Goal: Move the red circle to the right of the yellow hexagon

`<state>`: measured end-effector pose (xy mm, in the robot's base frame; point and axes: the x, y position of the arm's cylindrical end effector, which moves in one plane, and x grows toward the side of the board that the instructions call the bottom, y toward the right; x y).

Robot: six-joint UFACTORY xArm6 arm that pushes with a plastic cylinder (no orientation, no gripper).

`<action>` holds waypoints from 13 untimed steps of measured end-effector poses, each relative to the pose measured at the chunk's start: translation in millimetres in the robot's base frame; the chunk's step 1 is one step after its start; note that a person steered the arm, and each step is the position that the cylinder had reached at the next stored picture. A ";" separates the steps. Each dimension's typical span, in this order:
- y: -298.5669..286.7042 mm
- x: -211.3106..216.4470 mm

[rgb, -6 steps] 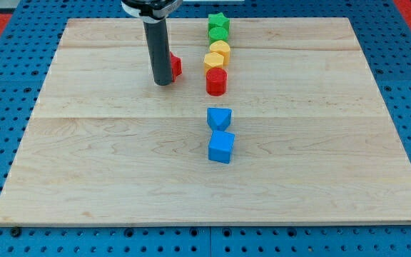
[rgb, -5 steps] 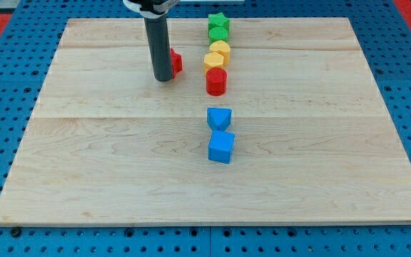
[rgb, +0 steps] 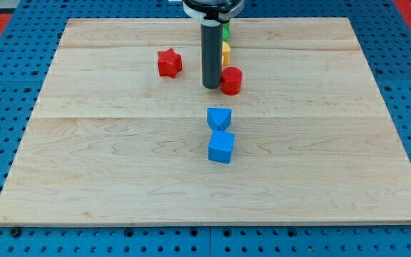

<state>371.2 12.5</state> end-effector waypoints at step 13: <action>103.0 -16.7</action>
<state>354.4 115.6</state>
